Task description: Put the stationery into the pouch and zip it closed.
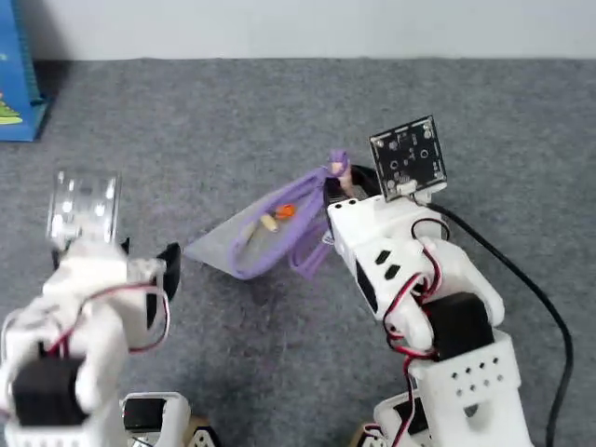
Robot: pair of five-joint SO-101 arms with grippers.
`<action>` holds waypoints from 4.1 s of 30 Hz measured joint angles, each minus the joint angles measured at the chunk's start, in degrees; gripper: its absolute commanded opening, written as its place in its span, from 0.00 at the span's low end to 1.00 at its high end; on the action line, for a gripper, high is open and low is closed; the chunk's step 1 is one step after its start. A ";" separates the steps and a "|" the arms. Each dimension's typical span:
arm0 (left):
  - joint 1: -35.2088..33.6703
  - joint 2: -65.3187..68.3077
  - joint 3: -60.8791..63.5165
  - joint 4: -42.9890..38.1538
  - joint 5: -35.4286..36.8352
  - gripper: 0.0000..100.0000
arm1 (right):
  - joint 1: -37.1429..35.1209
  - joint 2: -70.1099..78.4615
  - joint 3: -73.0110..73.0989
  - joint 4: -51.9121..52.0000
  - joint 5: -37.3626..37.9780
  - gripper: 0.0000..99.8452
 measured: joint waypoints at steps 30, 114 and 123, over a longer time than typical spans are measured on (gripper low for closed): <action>6.15 -16.09 17.93 -13.54 -3.25 0.20 | -14.51 10.99 -32.88 21.01 4.22 0.01; 29.19 -16.18 9.93 -5.27 10.29 0.21 | -29.10 6.24 -42.20 45.98 19.34 0.01; 29.19 -16.26 9.93 -5.27 9.93 0.21 | -29.01 5.89 -41.14 46.15 18.11 0.01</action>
